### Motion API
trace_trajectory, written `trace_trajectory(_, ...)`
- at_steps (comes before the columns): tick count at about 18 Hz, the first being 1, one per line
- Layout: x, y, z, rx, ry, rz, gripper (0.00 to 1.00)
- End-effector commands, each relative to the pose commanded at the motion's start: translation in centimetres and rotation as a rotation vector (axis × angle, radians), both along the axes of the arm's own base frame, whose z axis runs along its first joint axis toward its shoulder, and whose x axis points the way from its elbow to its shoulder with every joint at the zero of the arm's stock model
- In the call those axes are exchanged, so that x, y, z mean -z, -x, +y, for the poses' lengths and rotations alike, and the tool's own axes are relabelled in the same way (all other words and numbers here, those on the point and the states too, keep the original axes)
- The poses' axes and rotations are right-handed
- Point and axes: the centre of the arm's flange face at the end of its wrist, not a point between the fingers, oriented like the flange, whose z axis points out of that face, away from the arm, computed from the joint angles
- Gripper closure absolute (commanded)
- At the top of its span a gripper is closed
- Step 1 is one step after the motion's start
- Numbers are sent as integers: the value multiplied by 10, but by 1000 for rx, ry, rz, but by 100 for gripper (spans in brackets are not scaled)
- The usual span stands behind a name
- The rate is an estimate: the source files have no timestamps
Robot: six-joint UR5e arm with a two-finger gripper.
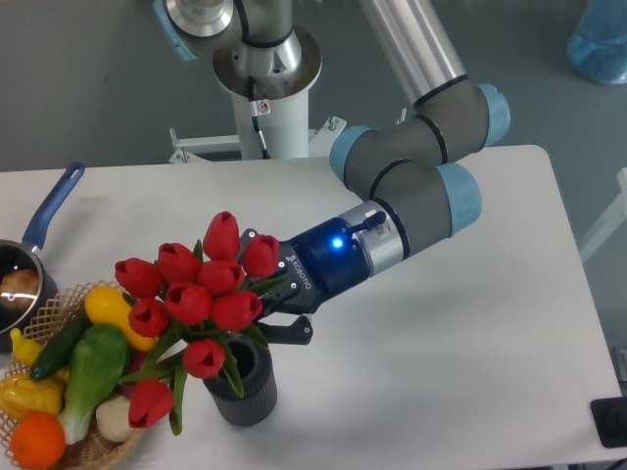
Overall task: Insert the flowers into the vase
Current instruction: 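Lower the tulip stems down into the black vase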
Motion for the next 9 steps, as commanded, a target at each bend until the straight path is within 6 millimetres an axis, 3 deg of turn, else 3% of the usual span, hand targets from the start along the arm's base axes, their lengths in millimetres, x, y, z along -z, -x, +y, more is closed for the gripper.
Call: trace_trajectory(9,48,-1,-2,-8,19,-2,99)
